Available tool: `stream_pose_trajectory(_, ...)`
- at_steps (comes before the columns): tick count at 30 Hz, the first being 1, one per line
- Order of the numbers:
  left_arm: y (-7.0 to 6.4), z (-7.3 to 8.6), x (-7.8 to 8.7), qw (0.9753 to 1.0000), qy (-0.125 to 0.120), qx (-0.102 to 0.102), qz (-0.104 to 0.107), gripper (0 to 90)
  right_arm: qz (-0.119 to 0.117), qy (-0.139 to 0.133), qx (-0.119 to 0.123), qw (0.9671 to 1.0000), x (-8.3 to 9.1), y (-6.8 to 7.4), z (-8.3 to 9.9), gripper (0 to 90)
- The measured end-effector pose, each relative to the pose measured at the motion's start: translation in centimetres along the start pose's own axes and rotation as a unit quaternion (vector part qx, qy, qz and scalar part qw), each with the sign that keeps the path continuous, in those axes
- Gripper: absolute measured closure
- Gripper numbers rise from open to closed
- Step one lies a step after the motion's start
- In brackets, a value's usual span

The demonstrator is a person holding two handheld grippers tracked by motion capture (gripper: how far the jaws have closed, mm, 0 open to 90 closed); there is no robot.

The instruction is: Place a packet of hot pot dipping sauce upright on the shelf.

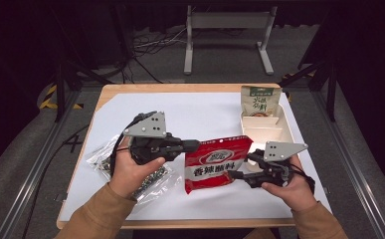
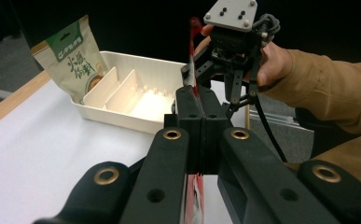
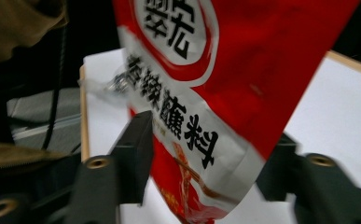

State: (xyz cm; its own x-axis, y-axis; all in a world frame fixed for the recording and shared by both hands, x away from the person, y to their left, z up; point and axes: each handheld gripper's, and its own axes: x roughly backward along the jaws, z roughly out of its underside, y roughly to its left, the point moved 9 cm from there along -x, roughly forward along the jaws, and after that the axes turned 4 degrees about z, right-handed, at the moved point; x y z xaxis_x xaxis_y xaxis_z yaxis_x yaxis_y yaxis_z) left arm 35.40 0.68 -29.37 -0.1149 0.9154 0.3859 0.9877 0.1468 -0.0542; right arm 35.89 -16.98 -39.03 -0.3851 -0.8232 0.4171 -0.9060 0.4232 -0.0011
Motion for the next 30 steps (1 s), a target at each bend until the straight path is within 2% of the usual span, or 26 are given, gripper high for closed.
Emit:
stream_pose_trajectory(1, 0.0, 0.0, -0.1, 1.0000, 0.000, -0.001, 0.000, 89.9, -0.014, 0.009, -0.001, 0.9999, 0.0, 0.3, 0.1, 56.6)
stream_pose_trajectory(3, 0.0, 0.0, -0.2, 1.0000, -0.001, 0.002, 0.001, 89.9, -0.022, 0.010, 0.001, 0.9997, -0.1, 0.6, 0.2, 56.9)
stream_pose_trajectory(6, 0.0, 0.1, -0.3, 1.0000, -0.004, 0.002, 0.003, 89.9, -0.014, 0.024, 0.017, 0.9995, -0.4, 0.7, 0.4, 59.2)
stream_pose_trajectory(10, -0.1, -0.1, -0.4, 0.9999, -0.011, 0.000, -0.003, 89.9, -0.027, 0.024, 0.011, 0.9993, -0.9, 1.0, 0.7, 61.4)
stream_pose_trajectory(15, -0.1, -0.4, 0.0, 0.9997, -0.025, 0.002, 0.001, 89.9, -0.046, 0.025, 0.007, 0.9986, -1.7, 1.6, 1.1, 60.6)
stream_pose_trajectory(17, 0.0, -0.4, 0.0, 0.9996, -0.026, 0.004, -0.001, 89.9, -0.048, 0.031, 0.013, 0.9983, -2.0, 1.6, 1.4, 66.2)
stream_pose_trajectory(19, 0.0, -0.3, 0.1, 0.9996, -0.026, 0.006, -0.002, 89.9, -0.048, 0.038, 0.016, 0.9980, -2.1, 1.7, 1.6, 75.8)
stream_pose_trajectory(22, 0.2, -0.1, 0.2, 0.9996, -0.026, 0.008, -0.005, 89.8, -0.056, 0.040, 0.010, 0.9976, -2.0, 1.9, 1.6, 83.0)
stream_pose_trajectory(26, 0.4, 0.1, 0.3, 0.9995, -0.027, 0.019, -0.006, 89.7, -0.060, 0.037, -0.011, 0.9975, -1.7, 1.7, 1.6, 85.4)
stream_pose_trajectory(30, 0.5, 0.2, 0.4, 0.9992, -0.028, 0.027, -0.006, 89.2, -0.063, 0.042, -0.017, 0.9970, -1.6, 1.9, 1.5, 85.8)
